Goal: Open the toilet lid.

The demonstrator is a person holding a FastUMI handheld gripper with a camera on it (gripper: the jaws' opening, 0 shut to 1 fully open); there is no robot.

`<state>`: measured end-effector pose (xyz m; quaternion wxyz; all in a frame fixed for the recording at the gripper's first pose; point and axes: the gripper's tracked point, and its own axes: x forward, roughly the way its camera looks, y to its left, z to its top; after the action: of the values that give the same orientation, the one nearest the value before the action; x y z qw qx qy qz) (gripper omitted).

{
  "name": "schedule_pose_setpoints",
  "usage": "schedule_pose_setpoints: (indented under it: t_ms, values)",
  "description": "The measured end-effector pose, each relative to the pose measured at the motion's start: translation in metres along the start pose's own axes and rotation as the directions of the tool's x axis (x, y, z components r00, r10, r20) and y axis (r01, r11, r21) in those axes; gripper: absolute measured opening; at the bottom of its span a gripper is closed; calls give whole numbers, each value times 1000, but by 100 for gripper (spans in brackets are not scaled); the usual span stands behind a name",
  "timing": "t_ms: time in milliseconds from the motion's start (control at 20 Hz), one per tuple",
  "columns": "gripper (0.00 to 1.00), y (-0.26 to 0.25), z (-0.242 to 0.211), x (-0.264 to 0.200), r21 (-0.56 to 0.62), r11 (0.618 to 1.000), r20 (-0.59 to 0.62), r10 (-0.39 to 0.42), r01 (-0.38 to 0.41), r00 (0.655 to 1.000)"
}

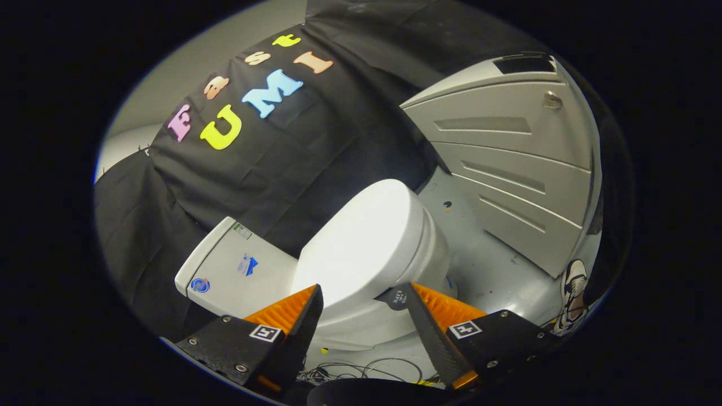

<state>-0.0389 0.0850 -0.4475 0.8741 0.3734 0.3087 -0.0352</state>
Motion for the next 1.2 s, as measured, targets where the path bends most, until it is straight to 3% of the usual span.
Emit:
schedule_pose_setpoints:
  t_ms: [350,700,950,1200]
  values:
    - [92,-29,0,22,133,989,-30,-62,65,998]
    - [91,-53,-14,49,336,938,-50,-76,88,996]
    - [81,-50,-25,76,420,904,-83,-55,85,995]
    - [52,-44,-35,82,438,897,-90,-20,58,996]
